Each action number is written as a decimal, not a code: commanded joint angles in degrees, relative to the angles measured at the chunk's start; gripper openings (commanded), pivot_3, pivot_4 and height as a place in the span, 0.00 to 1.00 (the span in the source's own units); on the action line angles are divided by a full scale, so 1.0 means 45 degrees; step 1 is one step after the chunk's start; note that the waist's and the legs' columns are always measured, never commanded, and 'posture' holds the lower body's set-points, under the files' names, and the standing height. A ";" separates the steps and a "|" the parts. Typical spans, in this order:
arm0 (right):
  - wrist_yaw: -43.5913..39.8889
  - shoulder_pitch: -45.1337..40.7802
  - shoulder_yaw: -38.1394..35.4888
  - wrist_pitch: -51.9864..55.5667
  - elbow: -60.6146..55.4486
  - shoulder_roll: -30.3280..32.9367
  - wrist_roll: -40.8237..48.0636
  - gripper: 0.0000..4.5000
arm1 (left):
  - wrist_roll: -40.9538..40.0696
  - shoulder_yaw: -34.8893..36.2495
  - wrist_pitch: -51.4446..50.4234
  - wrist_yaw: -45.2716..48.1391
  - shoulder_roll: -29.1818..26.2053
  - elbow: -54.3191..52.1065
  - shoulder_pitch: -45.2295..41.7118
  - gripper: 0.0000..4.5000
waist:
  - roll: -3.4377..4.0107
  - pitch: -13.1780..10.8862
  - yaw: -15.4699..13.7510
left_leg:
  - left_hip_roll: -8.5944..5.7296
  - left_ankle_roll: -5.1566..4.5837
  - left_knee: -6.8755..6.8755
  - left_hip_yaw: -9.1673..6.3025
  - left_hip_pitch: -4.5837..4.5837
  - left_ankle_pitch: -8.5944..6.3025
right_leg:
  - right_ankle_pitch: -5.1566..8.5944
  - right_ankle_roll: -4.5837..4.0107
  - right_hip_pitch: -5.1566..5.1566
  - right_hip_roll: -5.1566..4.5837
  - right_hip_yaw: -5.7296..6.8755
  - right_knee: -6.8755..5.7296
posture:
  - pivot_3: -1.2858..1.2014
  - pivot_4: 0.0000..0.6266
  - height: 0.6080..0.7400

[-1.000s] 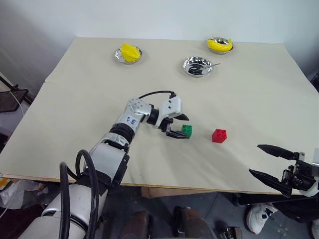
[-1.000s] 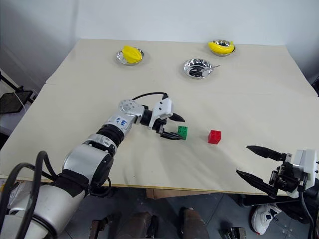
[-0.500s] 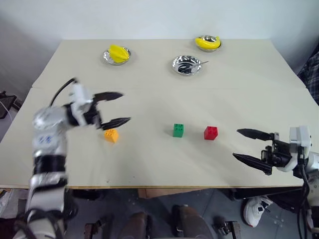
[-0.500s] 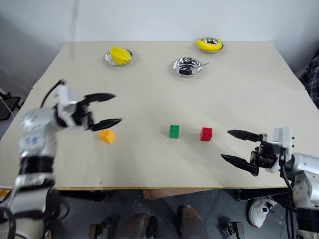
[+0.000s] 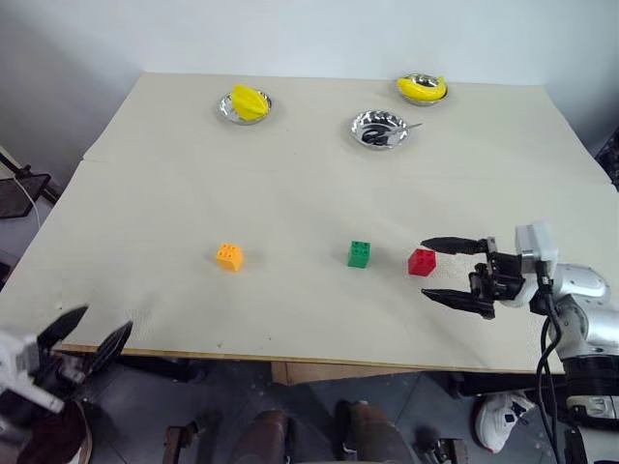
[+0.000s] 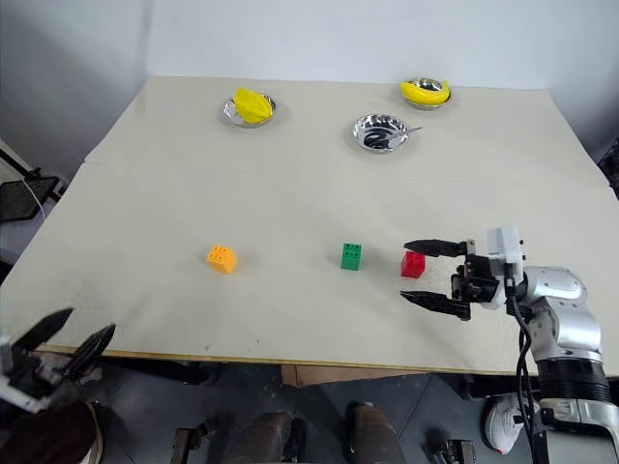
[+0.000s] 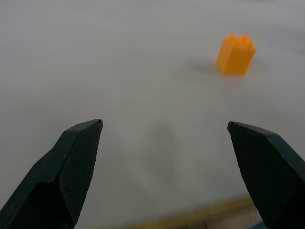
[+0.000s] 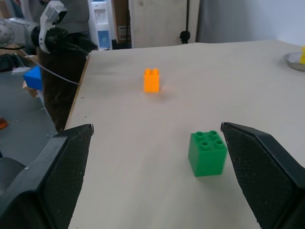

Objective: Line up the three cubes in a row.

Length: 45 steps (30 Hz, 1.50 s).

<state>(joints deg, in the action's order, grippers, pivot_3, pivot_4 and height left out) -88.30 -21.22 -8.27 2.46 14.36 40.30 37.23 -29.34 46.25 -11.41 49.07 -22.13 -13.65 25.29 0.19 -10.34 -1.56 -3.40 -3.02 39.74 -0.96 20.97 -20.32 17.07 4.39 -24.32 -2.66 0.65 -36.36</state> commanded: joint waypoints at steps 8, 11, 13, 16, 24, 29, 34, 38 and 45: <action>-0.0934 -0.0683 0.0031 -0.1271 0.1436 0.0684 0.0068 1.00 | 0.0276 -0.2501 -0.0472 -0.2083 0.0289 -0.2297 -0.0578 0.99 | 0.0003 0.0003 0.0056 | 0.0000 -0.0009 -0.0004 0.0003 -0.0006 0.0000 | 0.0000 -0.0017 0.0028 -0.0005 -0.0002 0.0044 | 0.52 0.24 1.00; -0.0934 -0.0307 -0.0093 -0.1442 0.1519 0.0861 0.0105 1.00 | 0.1008 -0.3846 -0.1814 -0.3825 -0.0011 -0.2158 -0.2419 0.99 | 0.0015 0.0010 0.0034 | -0.0001 -0.0002 -0.0020 0.0005 -0.0007 0.0000 | -0.0002 -0.0014 0.0014 -0.0002 0.0000 0.0029 | 0.52 0.24 1.00; -0.0934 -0.0112 -0.0179 -0.1409 0.1376 0.0850 0.0101 1.00 | 0.1306 -0.4527 -0.2378 -0.4373 -0.0210 -0.1833 -0.3439 0.99 | 0.0015 0.0010 -0.0011 | -0.0002 0.0005 -0.0018 0.0001 0.0000 0.0005 | -0.0007 -0.0005 -0.0002 -0.0001 0.0006 -0.0006 | 0.52 0.24 1.00; -0.0772 0.0212 -0.0281 -0.1308 0.0930 0.0762 0.0061 1.00 | 0.1589 -0.5583 -0.2857 -0.4508 -0.0475 -0.0785 -0.4913 0.99 | 0.0021 0.0016 0.0026 | -0.0005 0.0012 -0.0013 0.0005 0.0000 0.0004 | -0.0011 0.0002 -0.0012 -0.0001 0.0004 -0.0030 | 0.52 0.24 1.00; -0.0205 0.0867 -0.0527 -0.1022 -0.0172 0.0608 0.0138 1.00 | 0.2418 -0.7584 -0.2642 -0.4381 -0.0627 0.1067 -0.6992 0.99 | 0.0022 0.0016 0.0055 | -0.0002 0.0049 -0.0008 0.0005 0.0003 0.0022 | -0.0011 0.0003 -0.0034 0.0015 0.0004 -0.0049 | 0.52 0.24 1.00; 0.0036 0.1328 -0.0718 -0.0853 -0.0763 0.0501 0.0149 1.00 | 0.2451 -0.7755 -0.2660 -0.4896 -0.0216 0.1582 -0.7549 0.90 | 0.0021 0.0016 0.0018 | -0.0002 0.0048 0.0002 0.0002 0.0007 0.0021 | -0.0011 0.0003 -0.0032 0.0013 0.0004 -0.0049 | 0.52 0.24 1.00; 0.0265 0.1831 -0.0870 -0.0787 -0.1100 0.0401 0.0108 1.00 | 0.2374 -0.7835 -0.2386 -0.4892 0.0047 0.1866 -0.7749 0.57 | 0.0022 0.0016 0.0010 | -0.0002 0.0048 0.0012 0.0002 0.0012 0.0021 | -0.0011 0.0003 -0.0032 0.0013 0.0004 -0.0050 | 0.52 0.24 1.00; 0.0453 0.2149 -0.0983 -0.0765 -0.1274 0.0444 0.0079 1.00 | 0.2395 -0.8058 -0.2201 -0.4316 -0.0246 0.2073 -0.7895 0.33 | 0.0022 0.0016 0.0010 | -0.0003 0.0048 0.0022 0.0002 0.0011 0.0021 | -0.0011 0.0003 -0.0031 0.0013 0.0004 -0.0060 | 0.52 0.24 1.00; 0.0706 0.3135 -0.1724 -0.0664 -0.1540 0.0809 0.0079 1.00 | 0.1853 -0.9369 0.0236 0.1862 -0.2519 0.3924 -0.9816 0.33 | 0.0022 0.0016 -0.0027 | -0.0003 0.0049 0.0033 -0.0006 0.0019 0.0021 | -0.0011 0.0002 -0.0031 0.0011 0.0011 -0.0061 | 0.52 0.24 1.00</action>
<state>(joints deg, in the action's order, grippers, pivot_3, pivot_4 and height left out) -85.37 -7.91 -13.28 -0.61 9.05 42.57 36.96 -19.06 5.29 -14.58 48.06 -31.58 2.74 -16.02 0.29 -10.26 -1.68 -3.42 -2.80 39.91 -1.00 21.09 -20.22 17.02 4.40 -24.46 -2.61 0.74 -36.61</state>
